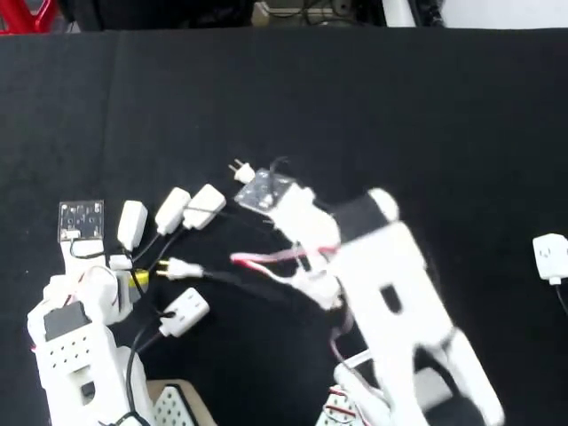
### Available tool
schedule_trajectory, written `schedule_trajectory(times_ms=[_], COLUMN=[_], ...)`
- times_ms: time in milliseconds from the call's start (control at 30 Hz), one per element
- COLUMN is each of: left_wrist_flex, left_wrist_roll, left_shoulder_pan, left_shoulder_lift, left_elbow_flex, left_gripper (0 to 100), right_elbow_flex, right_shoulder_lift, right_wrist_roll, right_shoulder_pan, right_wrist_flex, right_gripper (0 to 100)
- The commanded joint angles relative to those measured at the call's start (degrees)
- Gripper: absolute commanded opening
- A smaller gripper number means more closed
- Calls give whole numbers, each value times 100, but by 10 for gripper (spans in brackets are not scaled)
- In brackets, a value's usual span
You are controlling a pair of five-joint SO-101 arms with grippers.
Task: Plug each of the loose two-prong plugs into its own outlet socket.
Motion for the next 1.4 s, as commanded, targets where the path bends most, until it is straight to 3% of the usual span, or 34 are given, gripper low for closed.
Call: schedule_trajectory(times_ms=[0,233,467,933,1367], left_wrist_flex=[-88,-88,-88,-88,-88], left_wrist_roll=[-44,-44,-44,-44,-44], left_shoulder_pan=[-40,-40,-40,-92,-92], left_shoulder_lift=[-62,-62,-62,-62,-62], left_elbow_flex=[-31,-31,-31,-31,-48], left_gripper=[339,339,339,339,339], right_elbow_flex=[-31,655,1877,4154,5429], right_shoulder_lift=[-989,-1402,-1429,-1429,-1429], right_wrist_roll=[-536,-2198,-3701,-4580,-4993], right_shoulder_pan=[-62,-167,-1116,-2954,-3059], right_wrist_flex=[-185,-2145,-4062,-7218,-8853], right_gripper=[11,11,11,11,11])
